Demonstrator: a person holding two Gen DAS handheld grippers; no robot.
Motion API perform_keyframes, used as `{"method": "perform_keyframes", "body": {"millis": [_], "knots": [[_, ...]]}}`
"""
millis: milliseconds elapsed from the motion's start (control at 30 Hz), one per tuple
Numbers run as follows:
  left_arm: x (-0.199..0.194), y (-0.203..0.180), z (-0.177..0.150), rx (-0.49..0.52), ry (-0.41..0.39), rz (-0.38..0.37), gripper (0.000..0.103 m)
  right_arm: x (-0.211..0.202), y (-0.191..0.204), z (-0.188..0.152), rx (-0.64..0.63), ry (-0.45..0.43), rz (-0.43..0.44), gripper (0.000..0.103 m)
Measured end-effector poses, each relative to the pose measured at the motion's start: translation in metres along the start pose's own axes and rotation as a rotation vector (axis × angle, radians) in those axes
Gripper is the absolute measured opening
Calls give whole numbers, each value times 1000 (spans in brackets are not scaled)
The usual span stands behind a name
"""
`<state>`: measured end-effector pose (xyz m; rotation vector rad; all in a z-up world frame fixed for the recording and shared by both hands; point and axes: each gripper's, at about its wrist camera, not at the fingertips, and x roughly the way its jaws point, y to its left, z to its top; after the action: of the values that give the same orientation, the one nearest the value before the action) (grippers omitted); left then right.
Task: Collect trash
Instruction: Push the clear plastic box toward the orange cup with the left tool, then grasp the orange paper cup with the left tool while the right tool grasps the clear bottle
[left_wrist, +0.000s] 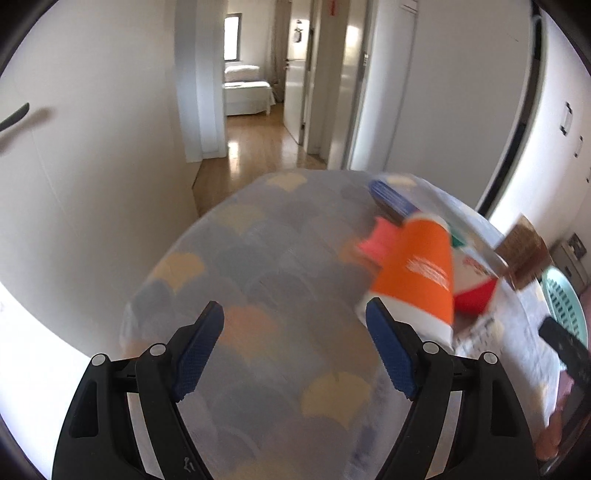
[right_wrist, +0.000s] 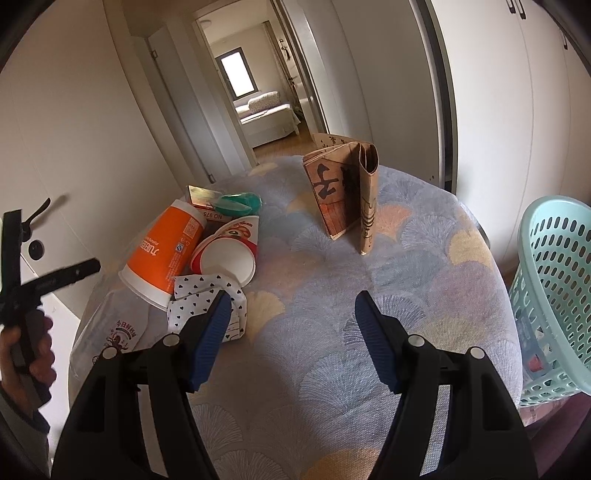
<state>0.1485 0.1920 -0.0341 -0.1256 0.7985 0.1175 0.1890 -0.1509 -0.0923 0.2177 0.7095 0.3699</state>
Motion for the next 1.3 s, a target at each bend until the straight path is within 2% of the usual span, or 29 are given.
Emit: {"method": "perform_keyframes", "body": {"millis": [233, 400, 633, 867, 1033, 1300], "knots": [[33, 16, -2, -3, 106, 45, 74, 1, -1, 2, 7, 1, 6, 66], [33, 8, -18, 30, 141, 20, 73, 2, 0, 2, 0, 2, 2, 66], [16, -8, -37, 55, 153, -66, 72, 2, 3, 1, -11, 0, -14, 66], [2, -38, -57, 112, 163, -158, 72, 5, 5, 0, -14, 8, -25, 66], [-6, -55, -67, 167, 159, -187, 72, 7, 10, 0, -34, 7, -54, 66], [-27, -54, -67, 183, 120, -213, 72, 10, 18, -2, -71, 8, -90, 66]]}}
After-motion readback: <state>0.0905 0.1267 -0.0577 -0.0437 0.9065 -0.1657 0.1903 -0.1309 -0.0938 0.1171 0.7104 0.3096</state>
